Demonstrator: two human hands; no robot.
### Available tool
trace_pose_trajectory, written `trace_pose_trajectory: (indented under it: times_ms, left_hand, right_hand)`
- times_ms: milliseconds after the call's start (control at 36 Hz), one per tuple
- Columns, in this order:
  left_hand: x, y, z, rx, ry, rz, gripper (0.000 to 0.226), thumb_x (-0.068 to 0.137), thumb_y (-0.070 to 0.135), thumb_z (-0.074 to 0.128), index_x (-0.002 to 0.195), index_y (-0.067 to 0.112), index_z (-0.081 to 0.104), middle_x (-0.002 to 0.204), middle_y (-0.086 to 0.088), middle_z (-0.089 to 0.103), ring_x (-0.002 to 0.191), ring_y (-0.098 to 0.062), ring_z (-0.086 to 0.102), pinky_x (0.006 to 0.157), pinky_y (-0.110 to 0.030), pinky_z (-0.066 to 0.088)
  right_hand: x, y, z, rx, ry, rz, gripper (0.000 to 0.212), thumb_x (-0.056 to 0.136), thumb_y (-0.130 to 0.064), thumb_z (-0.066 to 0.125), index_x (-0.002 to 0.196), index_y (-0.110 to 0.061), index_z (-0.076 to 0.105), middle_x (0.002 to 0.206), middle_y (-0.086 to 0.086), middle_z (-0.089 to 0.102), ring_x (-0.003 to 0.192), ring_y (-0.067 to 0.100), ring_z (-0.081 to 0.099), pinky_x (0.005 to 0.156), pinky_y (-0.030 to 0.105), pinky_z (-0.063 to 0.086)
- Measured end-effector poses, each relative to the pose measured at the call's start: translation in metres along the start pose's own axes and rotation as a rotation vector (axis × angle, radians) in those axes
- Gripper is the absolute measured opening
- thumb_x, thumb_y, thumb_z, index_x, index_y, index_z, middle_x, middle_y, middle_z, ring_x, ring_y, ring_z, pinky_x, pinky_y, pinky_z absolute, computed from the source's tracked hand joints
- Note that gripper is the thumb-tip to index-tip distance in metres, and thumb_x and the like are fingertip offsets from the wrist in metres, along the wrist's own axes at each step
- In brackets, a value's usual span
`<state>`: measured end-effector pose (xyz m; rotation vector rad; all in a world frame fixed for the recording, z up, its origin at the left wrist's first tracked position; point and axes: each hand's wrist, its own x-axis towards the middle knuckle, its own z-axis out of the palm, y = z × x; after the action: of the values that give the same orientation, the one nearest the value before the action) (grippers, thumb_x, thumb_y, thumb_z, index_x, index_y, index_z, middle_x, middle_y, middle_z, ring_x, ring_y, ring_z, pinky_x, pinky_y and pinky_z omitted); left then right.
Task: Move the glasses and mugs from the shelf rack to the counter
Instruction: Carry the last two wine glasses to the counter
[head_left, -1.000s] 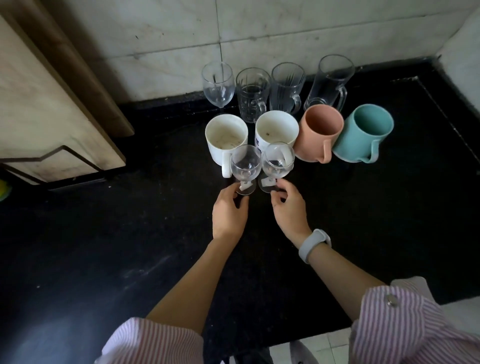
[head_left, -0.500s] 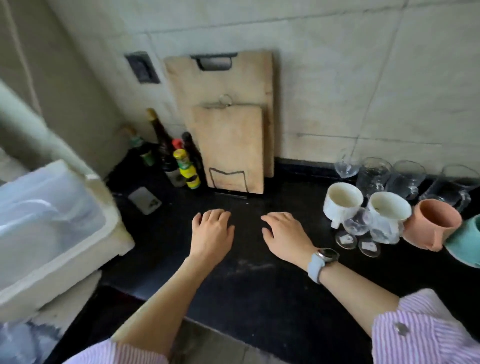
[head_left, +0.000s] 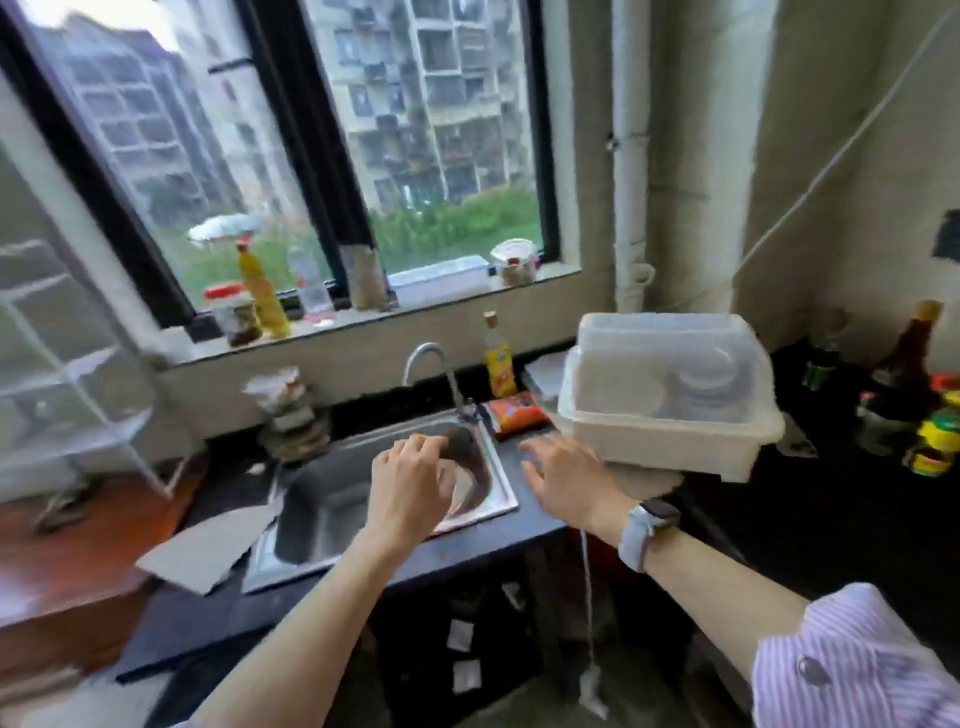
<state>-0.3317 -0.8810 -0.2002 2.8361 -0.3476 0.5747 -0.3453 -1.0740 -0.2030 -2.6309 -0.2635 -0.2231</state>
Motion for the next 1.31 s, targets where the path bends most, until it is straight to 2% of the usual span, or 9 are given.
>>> trace_pose_trajectory:
  times_ms: [83,250,389,528,611,889,1000,1194,1306]
  left_hand:
    - [-0.039,-0.089,-0.044,0.023,0.061,-0.17,0.032,0.086,0.026,0.054,0.115,0.013,0.059,0.116,-0.01,0.064,0.108,-0.03,0.056,0.092,-0.041,0.043]
    - [-0.115,-0.226,-0.118,0.119,0.154,-0.436,0.034,0.085,0.024,0.055,0.116,0.011,0.059,0.115,-0.013,0.063,0.106,-0.034,0.057,0.086,-0.041,0.045]
    - [-0.167,-0.31,-0.149,0.153,0.223,-0.62,0.034,0.088,0.027,0.053,0.119,0.013,0.057,0.118,-0.01,0.062,0.109,-0.03,0.056,0.091,-0.04,0.045]
    - [-0.188,-0.389,-0.162,0.129,0.27,-0.743,0.032,0.088,0.023,0.051,0.118,0.013,0.058,0.12,-0.01,0.062,0.112,-0.027,0.055,0.097,-0.042,0.044]
    - [-0.18,-0.438,-0.163,0.142,0.278,-0.767,0.032,0.089,0.024,0.05,0.118,0.012,0.057,0.12,-0.01,0.062,0.112,-0.027,0.055,0.096,-0.042,0.045]
    - [-0.088,-0.597,-0.179,0.109,0.271,-0.747,0.03,0.091,0.022,0.048,0.118,0.011,0.055,0.122,-0.012,0.059,0.11,-0.028,0.056,0.092,-0.038,0.044]
    - [-0.071,-0.643,-0.174,0.078,0.275,-0.745,0.03,0.091,0.02,0.049,0.118,0.01,0.056,0.124,-0.011,0.059,0.114,-0.026,0.054,0.095,-0.033,0.042]
    - [-0.041,-0.725,-0.136,-0.012,0.226,-0.738,0.03,0.091,0.021,0.051,0.119,0.012,0.055,0.118,-0.009,0.061,0.109,-0.024,0.055,0.089,-0.027,0.041]
    - [-0.018,-0.77,-0.102,-0.091,0.19,-0.691,0.031,0.09,0.021,0.052,0.119,0.011,0.056,0.117,-0.011,0.06,0.107,-0.027,0.057,0.089,-0.04,0.049]
  right_hand:
    - [0.02,-0.089,0.041,0.04,-0.052,-0.177,0.038,0.092,-0.024,0.042,0.128,-0.016,0.05,0.134,0.006,0.052,0.126,0.025,0.043,0.106,0.037,0.033]
    - [0.042,-0.242,0.116,0.08,-0.168,-0.407,0.036,0.092,-0.028,0.043,0.126,-0.02,0.051,0.131,0.004,0.054,0.124,0.025,0.044,0.1,0.037,0.035]
    - [0.057,-0.339,0.173,0.085,-0.261,-0.579,0.037,0.092,-0.025,0.041,0.126,-0.017,0.052,0.131,0.007,0.055,0.12,0.029,0.047,0.097,0.038,0.039]
    - [0.086,-0.414,0.229,0.151,-0.34,-0.66,0.037,0.093,-0.028,0.04,0.126,-0.016,0.051,0.13,0.008,0.055,0.12,0.028,0.046,0.097,0.035,0.037]
    - [0.115,-0.451,0.262,0.144,-0.365,-0.697,0.038,0.093,-0.029,0.04,0.128,-0.016,0.049,0.132,0.008,0.054,0.122,0.029,0.046,0.1,0.041,0.04]
    - [0.253,-0.562,0.333,0.161,-0.309,-0.68,0.037,0.093,-0.026,0.039,0.126,-0.013,0.05,0.129,0.01,0.056,0.119,0.028,0.048,0.1,0.045,0.041]
    - [0.29,-0.591,0.36,0.153,-0.323,-0.661,0.037,0.093,-0.025,0.039,0.127,-0.013,0.049,0.131,0.01,0.054,0.12,0.028,0.047,0.1,0.045,0.04]
    - [0.343,-0.613,0.421,0.193,-0.314,-0.565,0.037,0.093,-0.025,0.04,0.126,-0.013,0.05,0.13,0.008,0.055,0.12,0.025,0.048,0.1,0.041,0.041]
    - [0.368,-0.615,0.46,0.208,-0.29,-0.48,0.036,0.093,-0.024,0.04,0.127,-0.014,0.049,0.132,0.006,0.054,0.122,0.023,0.047,0.099,0.035,0.041]
